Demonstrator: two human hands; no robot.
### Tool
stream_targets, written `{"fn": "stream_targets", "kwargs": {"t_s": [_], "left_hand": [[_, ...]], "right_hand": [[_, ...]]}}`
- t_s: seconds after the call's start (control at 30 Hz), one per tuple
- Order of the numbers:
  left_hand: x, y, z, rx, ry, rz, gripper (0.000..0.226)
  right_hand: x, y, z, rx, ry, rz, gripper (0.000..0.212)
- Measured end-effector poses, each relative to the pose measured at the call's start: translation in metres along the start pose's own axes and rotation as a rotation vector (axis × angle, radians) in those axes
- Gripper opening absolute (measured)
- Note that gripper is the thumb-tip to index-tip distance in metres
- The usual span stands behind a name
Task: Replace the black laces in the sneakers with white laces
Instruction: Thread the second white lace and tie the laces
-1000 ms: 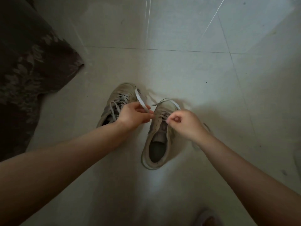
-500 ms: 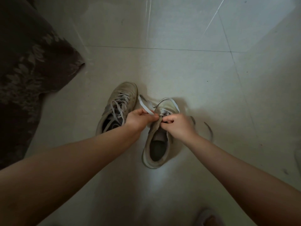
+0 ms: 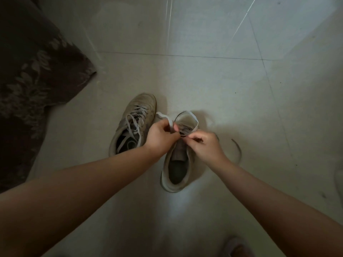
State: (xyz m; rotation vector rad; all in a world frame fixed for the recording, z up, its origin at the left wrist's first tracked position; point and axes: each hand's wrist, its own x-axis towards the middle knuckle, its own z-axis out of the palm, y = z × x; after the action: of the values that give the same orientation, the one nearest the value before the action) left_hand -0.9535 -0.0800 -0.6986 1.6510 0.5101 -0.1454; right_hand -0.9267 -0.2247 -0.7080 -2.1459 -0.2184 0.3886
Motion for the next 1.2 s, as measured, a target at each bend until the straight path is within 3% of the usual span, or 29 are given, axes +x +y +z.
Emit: {"fn": "stream_targets", "kwargs": {"t_s": [0.1, 0.2, 0.27, 0.3, 0.4, 0.47, 0.53, 0.6, 0.7, 0.77, 0.8, 0.93, 1.0, 1.2], "left_hand": [[0.007, 0.002, -0.002, 0.264, -0.003, 0.168, 0.032], [0.009, -0.001, -0.008, 0.515, -0.046, 0.324, 0.022], [0.01, -0.005, -0.009, 0.529, -0.059, 0.328, 0.016], [0.01, -0.006, -0.008, 0.498, -0.051, 0.304, 0.013], [0.008, -0.006, -0.003, 0.408, -0.039, 0.194, 0.018], [0.005, -0.007, 0.0, 0.458, -0.066, 0.178, 0.035], [0.003, -0.008, -0.001, 0.498, -0.08, 0.2, 0.04], [0.003, -0.011, -0.004, 0.515, -0.058, 0.21, 0.036], [0.003, -0.015, -0.008, 0.521, -0.008, 0.212, 0.036], [0.002, -0.016, -0.012, 0.508, 0.018, 0.192, 0.04], [0.003, -0.015, -0.014, 0.506, 0.029, 0.182, 0.042], [0.005, -0.016, -0.024, 0.538, 0.037, 0.193, 0.041], [0.005, -0.017, -0.024, 0.559, 0.038, 0.21, 0.04], [0.006, -0.017, -0.02, 0.613, 0.049, 0.2, 0.053]], "right_hand": [[-0.005, 0.007, -0.018, 0.395, 0.11, 0.324, 0.015], [-0.005, 0.025, -0.051, 0.946, 0.274, 0.64, 0.017], [-0.004, 0.029, -0.065, 1.264, 0.291, 0.69, 0.012], [-0.003, 0.027, -0.067, 1.381, 0.282, 0.67, 0.02], [0.004, 0.011, -0.057, 1.501, 0.261, 0.608, 0.01], [0.011, -0.003, -0.045, 1.263, 0.173, 0.655, 0.019], [0.013, -0.006, -0.033, 0.777, 0.073, 0.575, 0.025], [0.007, -0.005, -0.026, 0.192, -0.035, 0.325, 0.023], [-0.003, -0.004, -0.023, -0.433, -0.159, -0.047, 0.027], [-0.004, -0.001, -0.03, -0.61, -0.229, -0.146, 0.024], [-0.001, 0.007, -0.038, -0.578, -0.237, -0.124, 0.023], [0.004, 0.051, -0.076, -0.369, 0.005, 0.101, 0.024], [0.0, 0.053, -0.075, -0.234, 0.033, 0.192, 0.023], [0.007, -0.011, -0.045, 1.143, -0.062, 0.456, 0.035]]}}
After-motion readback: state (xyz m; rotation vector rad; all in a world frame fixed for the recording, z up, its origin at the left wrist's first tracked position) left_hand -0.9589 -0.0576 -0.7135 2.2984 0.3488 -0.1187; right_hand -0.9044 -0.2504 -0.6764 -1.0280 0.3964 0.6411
